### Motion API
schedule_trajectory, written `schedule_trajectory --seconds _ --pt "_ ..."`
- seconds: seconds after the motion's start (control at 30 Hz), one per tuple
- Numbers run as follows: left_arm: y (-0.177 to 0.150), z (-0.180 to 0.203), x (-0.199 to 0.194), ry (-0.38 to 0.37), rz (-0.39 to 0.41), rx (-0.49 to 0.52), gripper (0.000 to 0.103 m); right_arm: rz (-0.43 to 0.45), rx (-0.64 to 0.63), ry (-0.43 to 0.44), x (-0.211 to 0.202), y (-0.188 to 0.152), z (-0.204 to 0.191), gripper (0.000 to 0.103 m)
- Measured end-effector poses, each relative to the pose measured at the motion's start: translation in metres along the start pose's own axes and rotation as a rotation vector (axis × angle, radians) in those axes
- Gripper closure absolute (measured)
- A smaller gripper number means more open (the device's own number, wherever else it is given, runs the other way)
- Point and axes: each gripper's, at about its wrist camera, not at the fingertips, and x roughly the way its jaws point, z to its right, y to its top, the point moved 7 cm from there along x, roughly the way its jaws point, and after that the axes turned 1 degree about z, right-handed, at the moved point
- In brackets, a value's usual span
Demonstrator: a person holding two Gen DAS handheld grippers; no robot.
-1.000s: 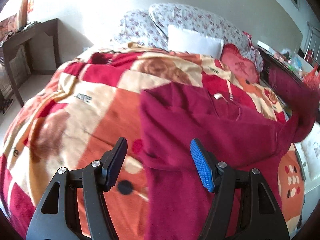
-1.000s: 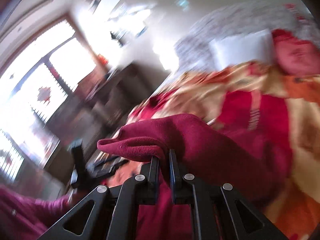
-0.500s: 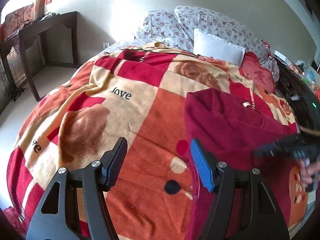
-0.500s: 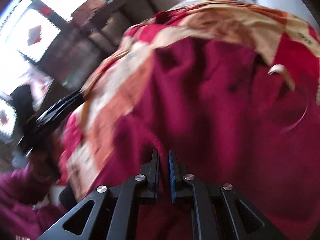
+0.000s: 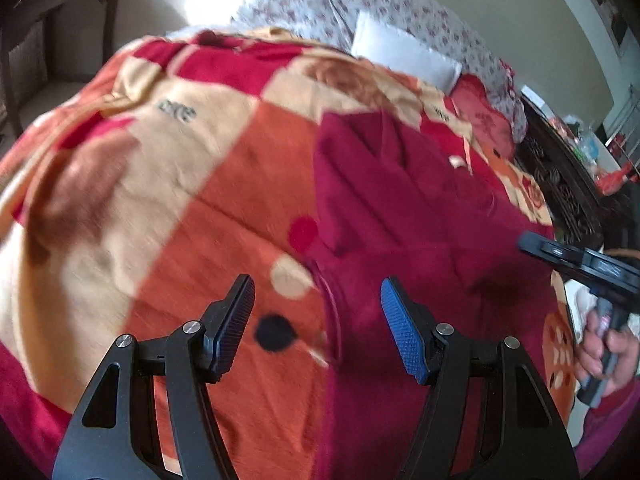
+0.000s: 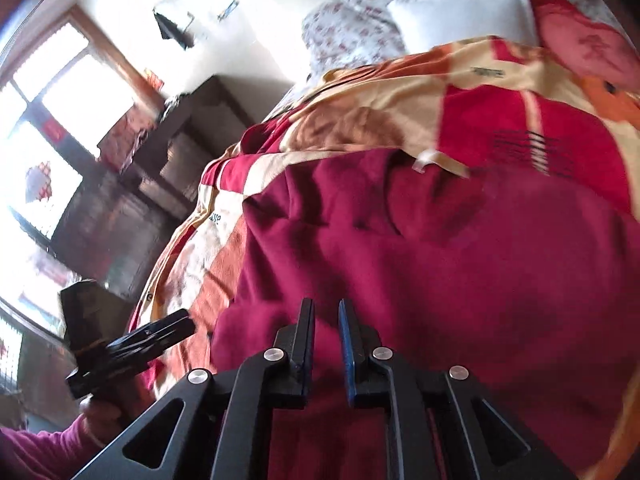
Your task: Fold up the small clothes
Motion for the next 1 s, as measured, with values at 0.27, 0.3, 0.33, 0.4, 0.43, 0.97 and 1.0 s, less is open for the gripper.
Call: schedule_trajectory --seconds 0.27,0.3,0.33,0.4,0.43,0.97,1.0 --pt "-0.013 0.02 0.022 0.002 -0.038 0.054 0.073 0.081 0.131 -0.075 -0.068 -0.062 0.041 0.06" --pt "-0.014 0.023 0.021 0.007 -0.043 0.068 0.079 0.095 0.158 -0.07 -0.076 -0.068 0.046 0.06" --pt "-0.013 0.024 0.019 0.013 -0.037 0.073 0.085 0.109 0.182 -0.07 -0.081 -0.072 0.051 0.06" --pt "-0.009 0.028 0.012 0.002 -0.008 0.084 0.093 0.14 0.224 -0.083 -0.093 -0.078 0.065 0.06" --pt "-0.006 0.031 0.006 -0.005 0.004 0.095 0.093 0.146 0.235 -0.09 -0.098 -0.081 0.07 0.06" --pt "0.117 0.089 -0.04 -0.079 0.224 0.182 0.094 0.295 0.284 -0.222 -0.149 -0.023 0.12 0.058" --pt "0.115 0.09 -0.036 -0.085 0.204 0.182 0.094 0.314 0.279 -0.216 -0.156 -0.019 0.119 0.056"
